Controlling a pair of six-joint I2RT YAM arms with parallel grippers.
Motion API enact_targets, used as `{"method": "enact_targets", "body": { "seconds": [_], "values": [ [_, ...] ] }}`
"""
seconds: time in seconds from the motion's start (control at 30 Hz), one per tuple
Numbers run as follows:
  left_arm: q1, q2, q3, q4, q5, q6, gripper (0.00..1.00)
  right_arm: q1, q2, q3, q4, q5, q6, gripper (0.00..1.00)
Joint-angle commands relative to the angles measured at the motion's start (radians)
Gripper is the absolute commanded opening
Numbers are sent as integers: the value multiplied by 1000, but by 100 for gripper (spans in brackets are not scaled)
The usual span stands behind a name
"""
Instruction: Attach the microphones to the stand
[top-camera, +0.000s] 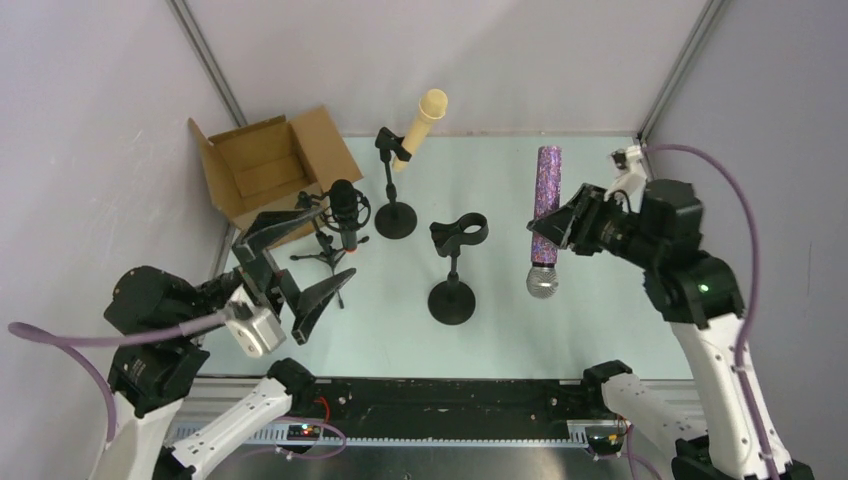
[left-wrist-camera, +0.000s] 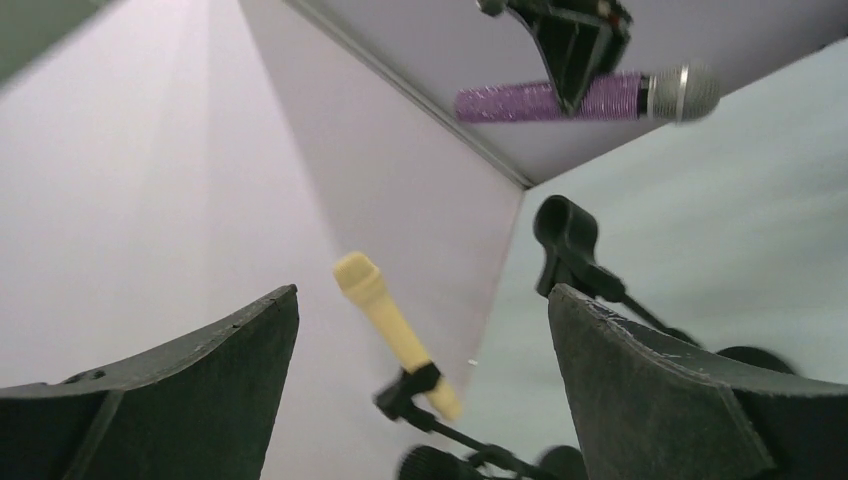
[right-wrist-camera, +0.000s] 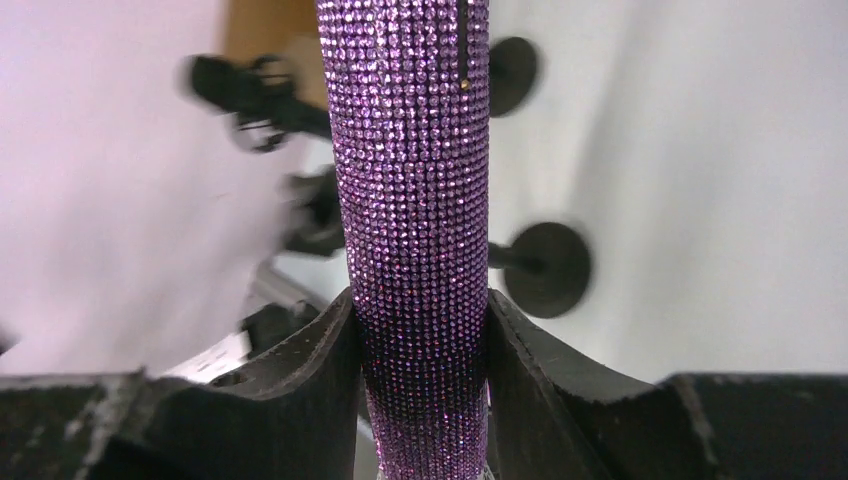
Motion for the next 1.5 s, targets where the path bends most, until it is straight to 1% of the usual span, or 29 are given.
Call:
{"method": "enact_targets", "body": {
  "seconds": [0.0, 0.03, 0.1, 0.13, 0.17, 0.2, 0.23, 0.27, 0.3, 0.33, 0.4, 0.43, 0.53, 0.7, 0.9, 1.1, 1.27, 1.3, 1.37, 1.4, 1.43, 1.47],
  "values": [
    [-72, 24, 14, 9, 5, 378, 98, 8, 4, 158, -43, -301, 59, 6],
    [-92, 22, -3, 8, -1, 430, 98, 26, 12, 197, -33, -323, 72, 6],
    [-113, 10, -44, 9, -3, 657, 98, 74, 52, 254, -20, -358, 106, 5],
    [-117, 4, -57, 9, 0, 707, 98, 94, 61, 269, 7, -370, 136, 5],
    [-125, 3, -77, 8, 10, 790, 98, 140, 80, 291, 22, -376, 156, 5],
    [-127, 4, -91, 9, 16, 827, 98, 192, 91, 309, 55, -384, 194, 5],
    [-133, 5, -98, 8, 24, 901, 98, 218, 120, 317, 69, -389, 211, 5],
    [-134, 6, -112, 9, 27, 938, 98, 277, 139, 335, 90, -392, 242, 5],
    [-137, 7, -118, 9, 34, 1000, 98, 304, 170, 341, 102, -391, 256, 5],
    [-139, 9, -129, 9, 38, 1024, 98, 359, 187, 351, 132, -394, 286, 5],
    [-141, 13, -149, 9, 40, 1088, 98, 422, 235, 366, 171, -405, 323, 4],
    [-142, 11, -154, 8, 39, 1140, 98, 437, 265, 369, 183, -422, 353, 4],
    [-144, 9, -183, 9, 43, 1234, 98, 486, 321, 359, 272, -452, 416, 0],
    [-158, 31, -181, 9, 27, 1303, 98, 543, 380, 363, 380, -494, 491, 0],
    [-171, 65, -174, 9, -1, 1345, 98, 607, 423, 367, 429, -504, 522, 0],
    [-173, 109, -144, 25, -28, 1338, 98, 645, 437, 364, 431, -493, 519, 0],
    [-173, 129, -127, 64, -36, 1291, 99, 653, 431, 354, 437, -486, 517, 0],
    [-172, 129, -126, 70, -34, 1284, 97, 652, 430, 352, 438, -486, 518, 0],
    [-173, 127, -128, 77, -28, 1287, 90, 652, 432, 350, 444, -487, 520, 0],
    [-173, 128, -129, 82, -28, 1290, 83, 652, 433, 348, 447, -490, 522, 0],
    [-173, 128, -131, 85, -30, 1292, 79, 652, 436, 348, 446, -492, 522, 0],
    [-173, 129, -132, 91, -30, 1292, 71, 652, 438, 347, 445, -493, 519, 0]
  ]
}}
